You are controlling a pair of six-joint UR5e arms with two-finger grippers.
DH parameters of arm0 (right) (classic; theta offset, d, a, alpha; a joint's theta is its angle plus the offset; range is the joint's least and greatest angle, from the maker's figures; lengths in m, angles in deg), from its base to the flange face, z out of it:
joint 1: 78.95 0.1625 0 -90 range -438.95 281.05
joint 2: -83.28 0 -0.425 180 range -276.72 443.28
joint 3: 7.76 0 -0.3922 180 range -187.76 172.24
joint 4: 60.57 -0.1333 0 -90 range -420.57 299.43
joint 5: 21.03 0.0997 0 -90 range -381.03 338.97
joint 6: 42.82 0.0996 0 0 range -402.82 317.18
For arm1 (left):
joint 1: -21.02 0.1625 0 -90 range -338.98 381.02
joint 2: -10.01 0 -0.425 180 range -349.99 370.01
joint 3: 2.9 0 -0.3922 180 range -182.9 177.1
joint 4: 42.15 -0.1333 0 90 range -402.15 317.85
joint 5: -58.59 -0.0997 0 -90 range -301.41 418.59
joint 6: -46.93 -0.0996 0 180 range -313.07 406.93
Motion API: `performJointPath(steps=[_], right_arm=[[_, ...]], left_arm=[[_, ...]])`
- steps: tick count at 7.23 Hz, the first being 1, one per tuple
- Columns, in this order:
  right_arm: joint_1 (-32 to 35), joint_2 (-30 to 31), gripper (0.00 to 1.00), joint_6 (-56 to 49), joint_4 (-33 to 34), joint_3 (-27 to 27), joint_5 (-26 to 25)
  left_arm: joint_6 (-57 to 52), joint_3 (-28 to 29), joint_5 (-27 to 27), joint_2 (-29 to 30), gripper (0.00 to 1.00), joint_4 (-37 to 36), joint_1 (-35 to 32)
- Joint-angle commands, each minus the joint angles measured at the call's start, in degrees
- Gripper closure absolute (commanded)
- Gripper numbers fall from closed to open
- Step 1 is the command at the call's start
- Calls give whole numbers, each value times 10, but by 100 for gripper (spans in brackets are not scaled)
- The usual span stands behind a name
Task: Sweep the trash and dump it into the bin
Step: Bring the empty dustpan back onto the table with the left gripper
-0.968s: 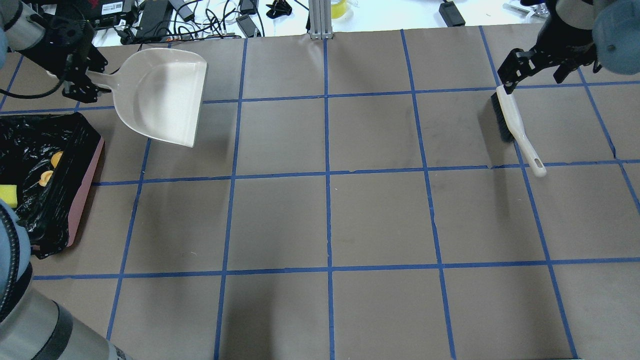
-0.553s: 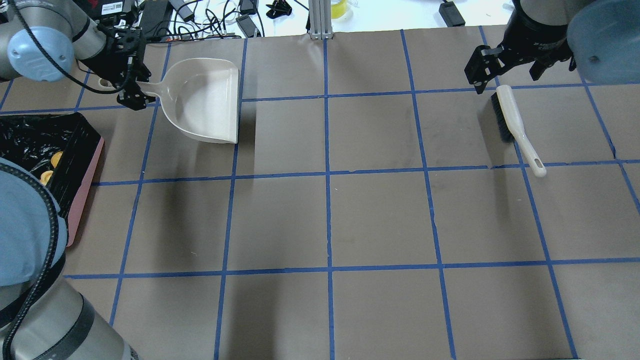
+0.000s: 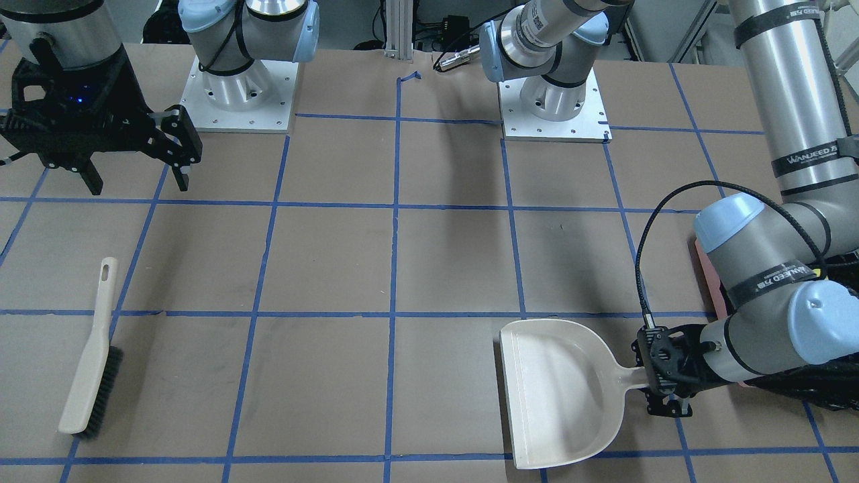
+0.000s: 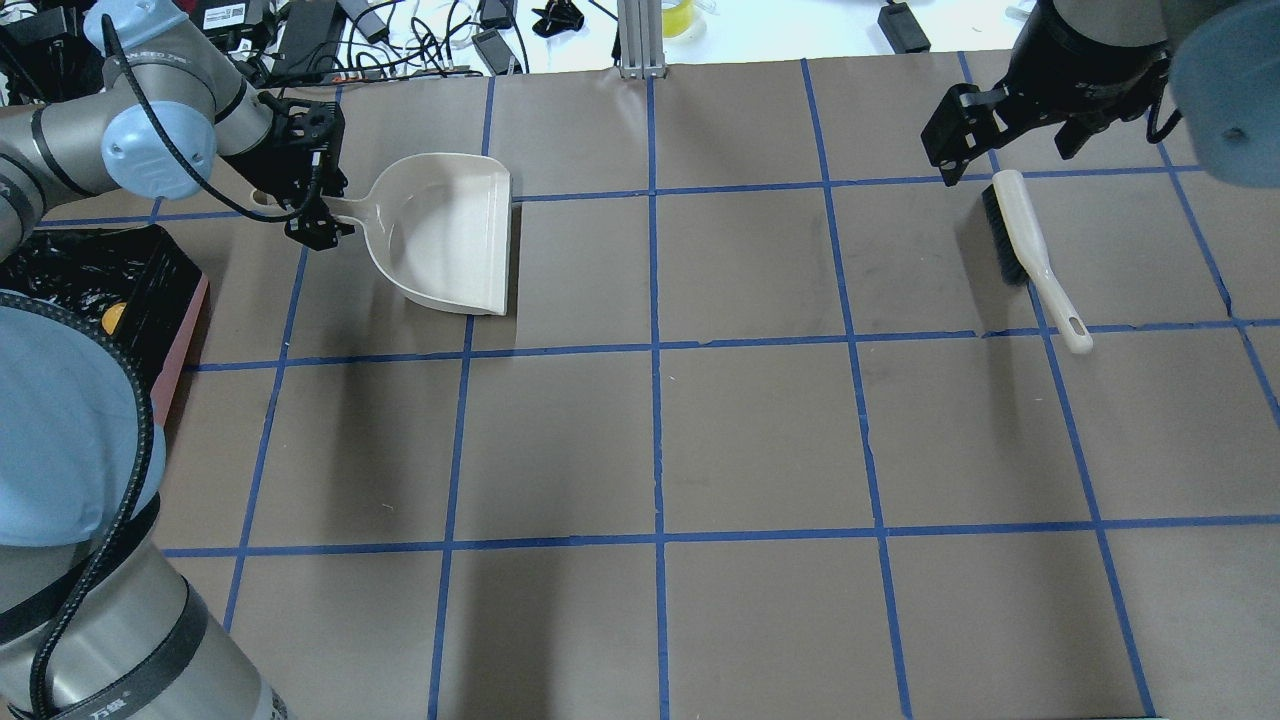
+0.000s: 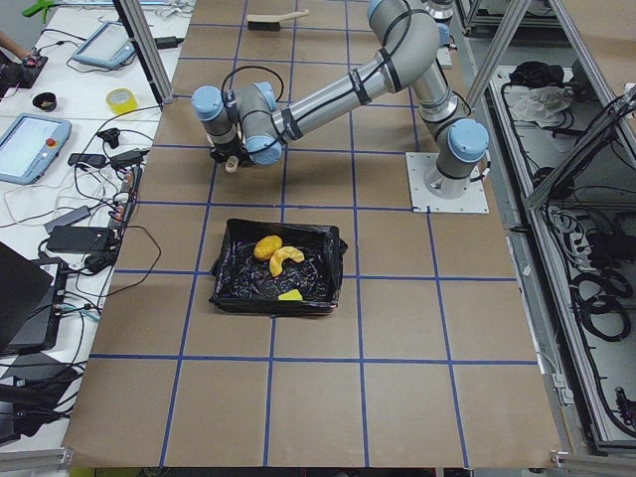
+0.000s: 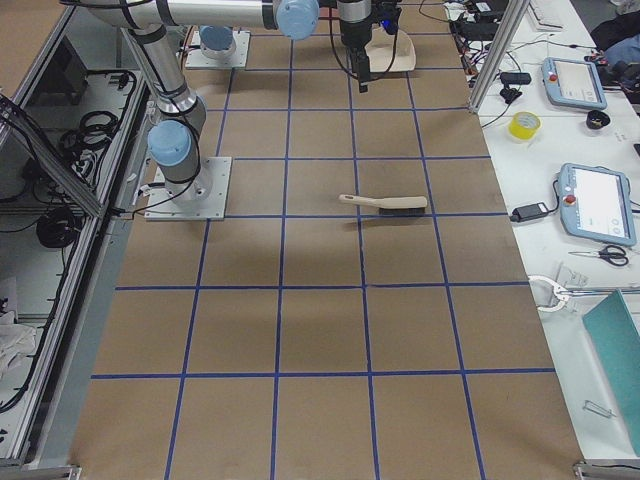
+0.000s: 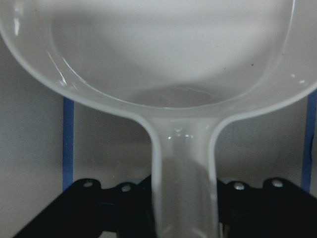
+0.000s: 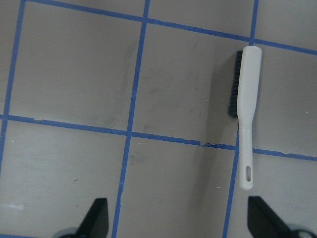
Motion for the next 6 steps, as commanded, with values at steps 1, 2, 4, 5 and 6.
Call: performJointPath(steps=[1,2,4,5,6], right_arm=[[0,13,0,4,-5,0,47],[0,12,0,3,-10,1,40],[0,7,0,54,-62,1,37],[0,9,0,60,-63,1,22],[0,8,0,59,-68,2,3]], left_arm=[[-4,-5,1,0,100,-5,-5],[-5,-6,2,1,100,-12,-13],[-6,-18,3,0,100,-14,-15],[-7,-22,3,0,100,-19,-15],[-23,-24,5,2,100,-19,-15]])
